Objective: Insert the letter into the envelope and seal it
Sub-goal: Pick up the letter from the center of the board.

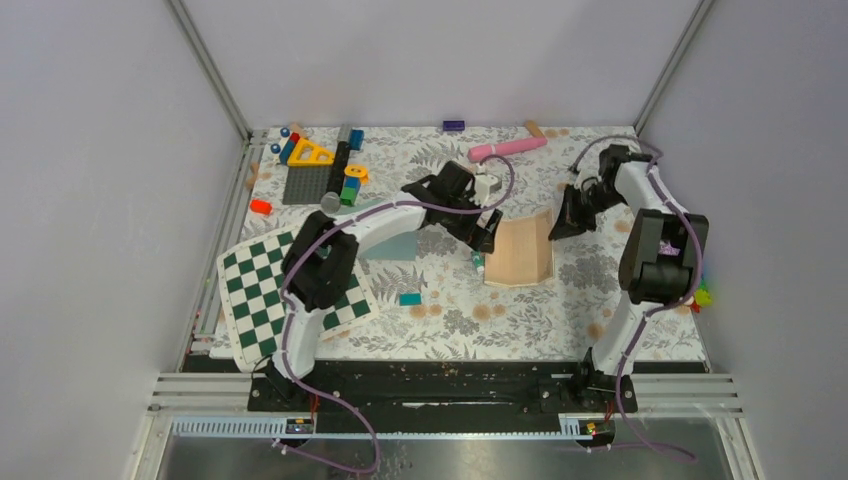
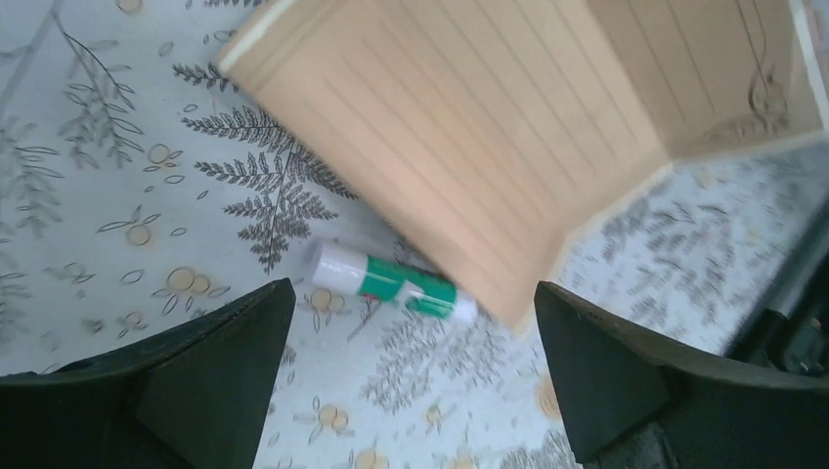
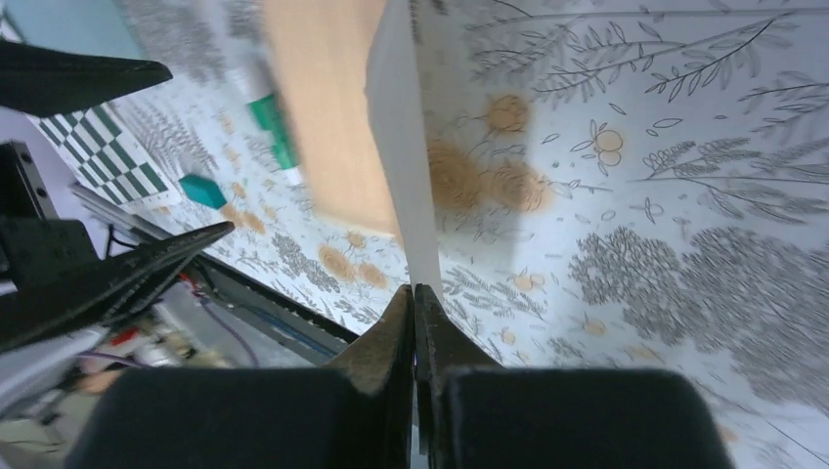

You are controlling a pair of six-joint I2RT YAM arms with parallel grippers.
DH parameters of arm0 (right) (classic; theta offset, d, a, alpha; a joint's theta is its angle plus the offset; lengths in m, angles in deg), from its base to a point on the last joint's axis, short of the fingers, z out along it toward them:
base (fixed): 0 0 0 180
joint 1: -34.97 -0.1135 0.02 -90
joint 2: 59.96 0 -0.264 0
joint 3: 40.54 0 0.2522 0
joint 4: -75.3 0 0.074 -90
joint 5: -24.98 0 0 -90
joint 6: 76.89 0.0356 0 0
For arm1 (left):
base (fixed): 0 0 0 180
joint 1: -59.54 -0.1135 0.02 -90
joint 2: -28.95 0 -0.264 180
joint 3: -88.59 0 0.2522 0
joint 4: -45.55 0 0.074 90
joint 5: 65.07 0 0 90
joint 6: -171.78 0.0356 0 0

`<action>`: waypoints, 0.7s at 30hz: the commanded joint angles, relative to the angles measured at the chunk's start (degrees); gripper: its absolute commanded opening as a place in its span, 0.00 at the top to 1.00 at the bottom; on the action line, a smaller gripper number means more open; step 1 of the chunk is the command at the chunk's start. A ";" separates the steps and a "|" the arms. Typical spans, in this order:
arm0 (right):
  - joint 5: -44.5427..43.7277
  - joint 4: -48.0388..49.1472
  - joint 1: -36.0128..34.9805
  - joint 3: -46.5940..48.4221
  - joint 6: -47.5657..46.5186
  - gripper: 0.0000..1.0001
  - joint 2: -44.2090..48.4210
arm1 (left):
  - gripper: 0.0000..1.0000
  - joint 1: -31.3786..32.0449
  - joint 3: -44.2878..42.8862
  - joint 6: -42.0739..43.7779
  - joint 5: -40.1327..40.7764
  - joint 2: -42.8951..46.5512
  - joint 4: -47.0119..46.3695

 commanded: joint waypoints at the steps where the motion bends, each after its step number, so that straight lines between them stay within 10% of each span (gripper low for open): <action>1: 0.81 -8.44 -0.45 8.86 -9.00 1.00 13.71 | 0.01 -2.68 -1.02 6.28 -7.53 13.66 -0.29; 21: -5.94 -41.68 -15.46 47.01 -30.37 1.00 24.20 | 0.01 -3.61 -15.04 30.49 -20.24 27.87 11.32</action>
